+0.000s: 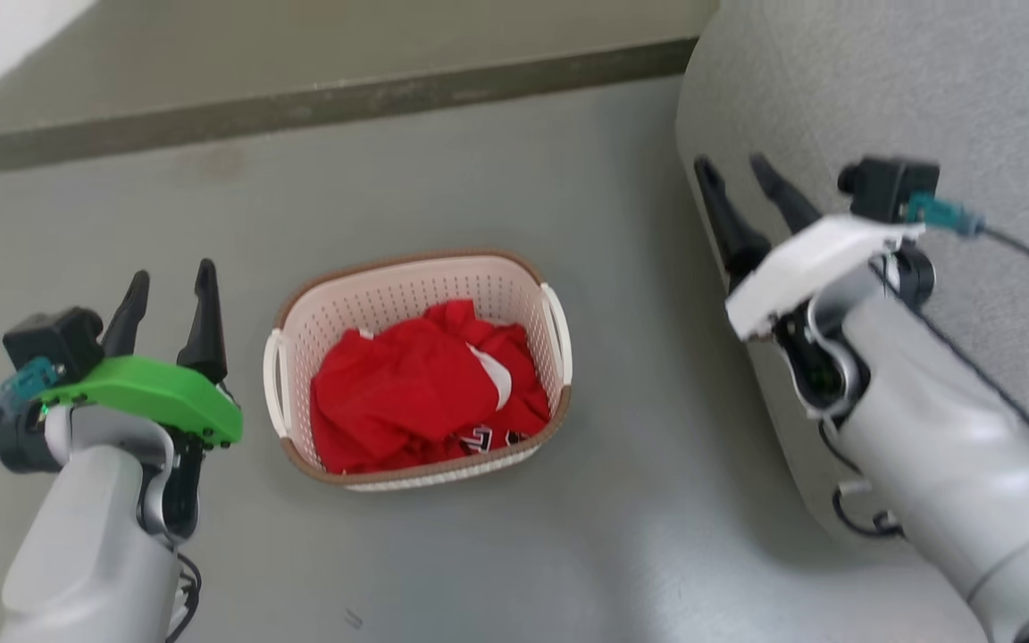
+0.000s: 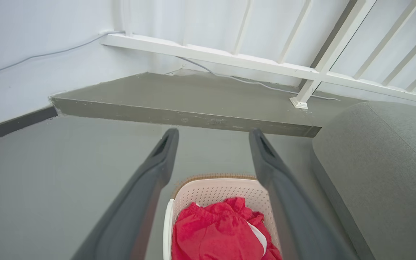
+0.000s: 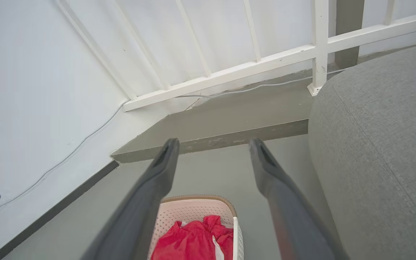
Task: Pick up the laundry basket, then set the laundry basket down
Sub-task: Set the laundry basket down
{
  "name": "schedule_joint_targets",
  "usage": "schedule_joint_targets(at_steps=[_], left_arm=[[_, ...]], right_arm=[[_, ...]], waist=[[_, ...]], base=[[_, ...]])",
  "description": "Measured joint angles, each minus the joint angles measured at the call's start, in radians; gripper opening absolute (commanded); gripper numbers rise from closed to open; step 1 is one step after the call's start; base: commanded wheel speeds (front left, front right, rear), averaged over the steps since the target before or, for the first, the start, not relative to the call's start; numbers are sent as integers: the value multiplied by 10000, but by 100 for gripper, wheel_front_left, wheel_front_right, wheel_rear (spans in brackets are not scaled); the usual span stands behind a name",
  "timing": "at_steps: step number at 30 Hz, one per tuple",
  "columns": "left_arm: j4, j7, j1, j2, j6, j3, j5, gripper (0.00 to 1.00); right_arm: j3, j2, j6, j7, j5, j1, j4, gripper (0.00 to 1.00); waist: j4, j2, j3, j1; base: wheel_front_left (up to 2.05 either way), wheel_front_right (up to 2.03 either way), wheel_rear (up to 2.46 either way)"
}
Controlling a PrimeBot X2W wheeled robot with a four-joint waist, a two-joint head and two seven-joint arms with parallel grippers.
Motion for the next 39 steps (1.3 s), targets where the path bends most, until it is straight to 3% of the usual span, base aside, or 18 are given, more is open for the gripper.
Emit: schedule_joint_targets(at_steps=[8, 18, 39], left_arm=[[-1618, 0, 1112, -213, 405, 493, 1080, 100], [-3382, 0, 2595, -376, 612, 1152, 2052, 100], [-4759, -2, 4122, -767, 694, 1641, 3085, 100]], right_arm=[[-961, -403, -523, 0, -1246, 1566, -1281, 100], [-1639, -257, -871, 0, -2242, 3012, -2700, 100], [-2625, -213, -938, 0, -3561, 4651, -4126, 100]], waist=[[22, 0, -764, 0], [70, 0, -1280, 0], [39, 0, -1428, 0]], base=[[0, 0, 0], [0, 0, 0], [0, 0, 0]])
